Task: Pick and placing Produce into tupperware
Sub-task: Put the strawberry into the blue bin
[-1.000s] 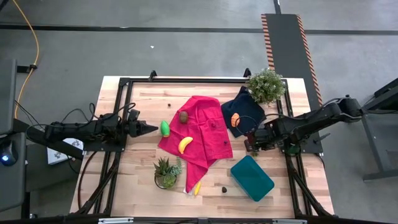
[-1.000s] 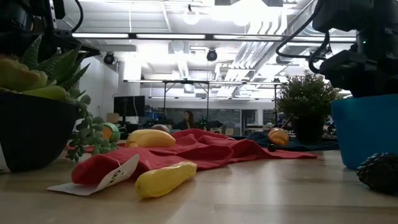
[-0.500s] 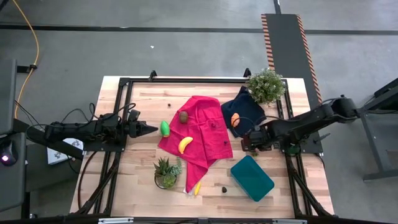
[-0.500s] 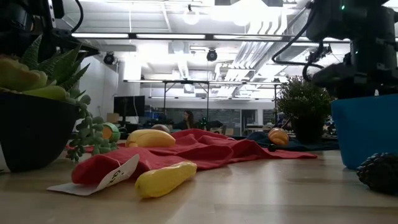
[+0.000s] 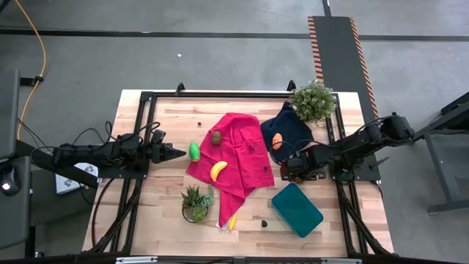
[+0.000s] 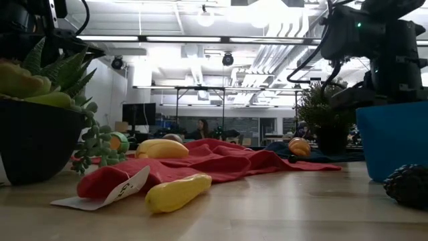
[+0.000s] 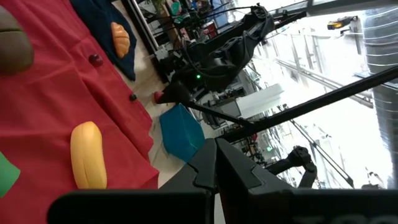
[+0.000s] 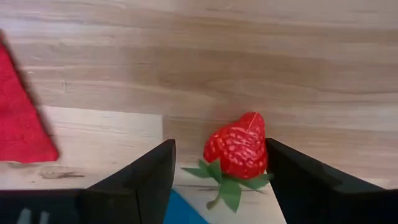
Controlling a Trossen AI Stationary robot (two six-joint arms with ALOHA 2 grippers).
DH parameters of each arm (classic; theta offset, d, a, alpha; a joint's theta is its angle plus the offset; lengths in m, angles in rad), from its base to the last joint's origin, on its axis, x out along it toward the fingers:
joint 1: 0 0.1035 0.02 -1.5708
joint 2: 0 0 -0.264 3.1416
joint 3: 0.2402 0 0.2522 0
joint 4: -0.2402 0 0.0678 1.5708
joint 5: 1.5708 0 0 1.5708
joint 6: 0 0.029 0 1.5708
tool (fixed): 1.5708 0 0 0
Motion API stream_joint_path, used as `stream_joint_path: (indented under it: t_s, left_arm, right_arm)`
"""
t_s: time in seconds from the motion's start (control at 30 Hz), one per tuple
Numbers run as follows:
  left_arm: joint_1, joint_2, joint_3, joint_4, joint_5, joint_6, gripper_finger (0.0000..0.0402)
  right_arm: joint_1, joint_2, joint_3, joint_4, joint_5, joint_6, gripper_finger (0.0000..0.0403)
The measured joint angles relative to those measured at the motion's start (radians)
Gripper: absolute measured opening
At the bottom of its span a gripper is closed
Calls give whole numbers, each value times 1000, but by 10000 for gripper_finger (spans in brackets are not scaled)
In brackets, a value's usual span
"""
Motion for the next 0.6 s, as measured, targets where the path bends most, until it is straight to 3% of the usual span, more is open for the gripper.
stream_joint_path:
  t_s: [0.23,0.6]
  left_arm:
    - [0,0,0,3,8,3,1]
    - [0,0,0,3,8,3,1]
  right_arm:
    - [0,19,0,6,-31,6,230]
    - [0,18,0,2,-30,7,188]
